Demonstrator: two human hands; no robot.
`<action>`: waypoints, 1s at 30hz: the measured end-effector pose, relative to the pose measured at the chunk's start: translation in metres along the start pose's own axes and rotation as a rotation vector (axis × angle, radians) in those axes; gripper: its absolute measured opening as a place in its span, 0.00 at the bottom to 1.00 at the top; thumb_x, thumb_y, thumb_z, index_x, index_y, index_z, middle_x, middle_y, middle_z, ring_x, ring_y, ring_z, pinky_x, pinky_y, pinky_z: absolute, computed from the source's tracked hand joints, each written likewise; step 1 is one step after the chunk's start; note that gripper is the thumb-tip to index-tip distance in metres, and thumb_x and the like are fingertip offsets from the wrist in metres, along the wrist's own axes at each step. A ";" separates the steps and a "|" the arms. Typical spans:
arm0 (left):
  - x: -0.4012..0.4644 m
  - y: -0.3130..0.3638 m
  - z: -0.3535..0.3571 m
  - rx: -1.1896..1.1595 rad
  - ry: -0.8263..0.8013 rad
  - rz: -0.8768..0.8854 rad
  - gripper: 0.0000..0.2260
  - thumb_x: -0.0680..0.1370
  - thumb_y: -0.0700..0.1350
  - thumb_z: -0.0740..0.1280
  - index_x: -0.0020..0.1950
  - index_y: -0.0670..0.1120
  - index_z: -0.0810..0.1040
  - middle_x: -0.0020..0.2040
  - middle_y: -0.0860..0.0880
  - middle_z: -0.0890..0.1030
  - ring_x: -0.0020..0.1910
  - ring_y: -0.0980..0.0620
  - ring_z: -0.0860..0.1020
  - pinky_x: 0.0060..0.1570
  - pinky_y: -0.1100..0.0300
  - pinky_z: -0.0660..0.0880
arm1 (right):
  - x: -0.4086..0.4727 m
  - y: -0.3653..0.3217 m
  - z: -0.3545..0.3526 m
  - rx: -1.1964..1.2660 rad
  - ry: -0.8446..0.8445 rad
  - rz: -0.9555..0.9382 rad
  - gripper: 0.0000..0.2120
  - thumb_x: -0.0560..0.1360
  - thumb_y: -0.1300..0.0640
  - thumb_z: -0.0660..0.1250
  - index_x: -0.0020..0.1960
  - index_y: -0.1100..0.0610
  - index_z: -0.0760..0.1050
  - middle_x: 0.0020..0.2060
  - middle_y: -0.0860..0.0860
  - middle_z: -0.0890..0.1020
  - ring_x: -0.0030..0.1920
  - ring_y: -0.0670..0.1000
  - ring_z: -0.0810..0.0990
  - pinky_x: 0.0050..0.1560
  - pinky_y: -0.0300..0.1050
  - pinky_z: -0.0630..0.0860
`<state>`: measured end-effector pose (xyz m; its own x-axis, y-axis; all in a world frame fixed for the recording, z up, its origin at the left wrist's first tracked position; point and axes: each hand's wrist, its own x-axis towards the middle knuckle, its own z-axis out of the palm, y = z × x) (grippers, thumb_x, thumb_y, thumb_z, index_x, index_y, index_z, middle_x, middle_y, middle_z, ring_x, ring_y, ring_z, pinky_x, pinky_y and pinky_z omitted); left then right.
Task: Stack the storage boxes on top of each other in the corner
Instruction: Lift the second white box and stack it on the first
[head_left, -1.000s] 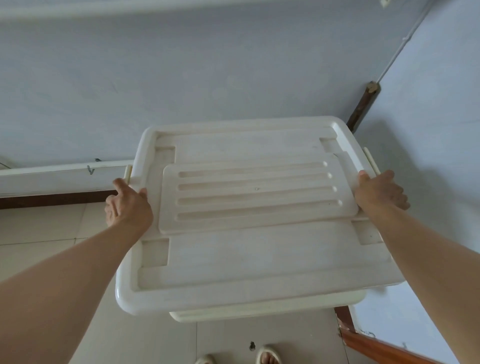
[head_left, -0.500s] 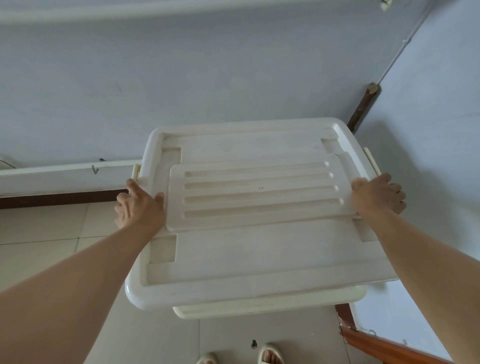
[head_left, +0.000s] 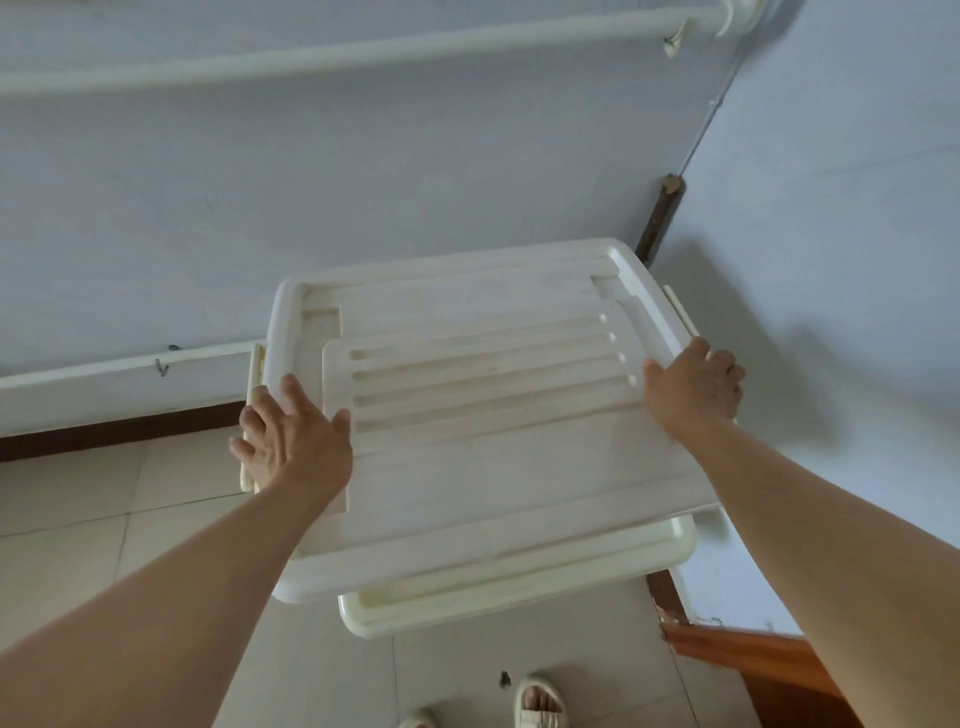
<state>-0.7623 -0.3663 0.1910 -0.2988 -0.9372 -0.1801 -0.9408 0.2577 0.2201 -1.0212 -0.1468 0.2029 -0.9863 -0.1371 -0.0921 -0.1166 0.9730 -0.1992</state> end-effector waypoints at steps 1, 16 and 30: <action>-0.004 0.001 -0.002 0.005 -0.012 0.012 0.26 0.79 0.55 0.58 0.72 0.45 0.54 0.74 0.41 0.55 0.71 0.39 0.57 0.69 0.43 0.55 | -0.005 0.001 -0.003 0.002 -0.003 -0.010 0.29 0.77 0.48 0.60 0.69 0.66 0.59 0.66 0.68 0.65 0.66 0.66 0.63 0.65 0.58 0.62; -0.103 -0.015 0.009 0.070 -0.046 0.389 0.34 0.75 0.63 0.58 0.75 0.48 0.52 0.75 0.45 0.55 0.72 0.43 0.57 0.70 0.45 0.54 | -0.086 0.059 -0.015 0.147 -0.324 -0.407 0.36 0.71 0.40 0.66 0.73 0.52 0.58 0.73 0.53 0.56 0.73 0.55 0.53 0.73 0.53 0.55; -0.147 -0.010 0.024 0.346 0.024 0.473 0.25 0.73 0.43 0.68 0.66 0.52 0.64 0.58 0.49 0.67 0.56 0.49 0.69 0.51 0.56 0.69 | -0.108 0.080 0.003 -0.412 -0.041 -0.939 0.20 0.69 0.58 0.72 0.57 0.56 0.68 0.52 0.53 0.71 0.50 0.54 0.71 0.56 0.46 0.69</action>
<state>-0.7126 -0.2261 0.1925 -0.6992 -0.7055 -0.1157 -0.7047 0.7074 -0.0548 -0.9241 -0.0549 0.1938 -0.4723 -0.8750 -0.1066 -0.8782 0.4567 0.1420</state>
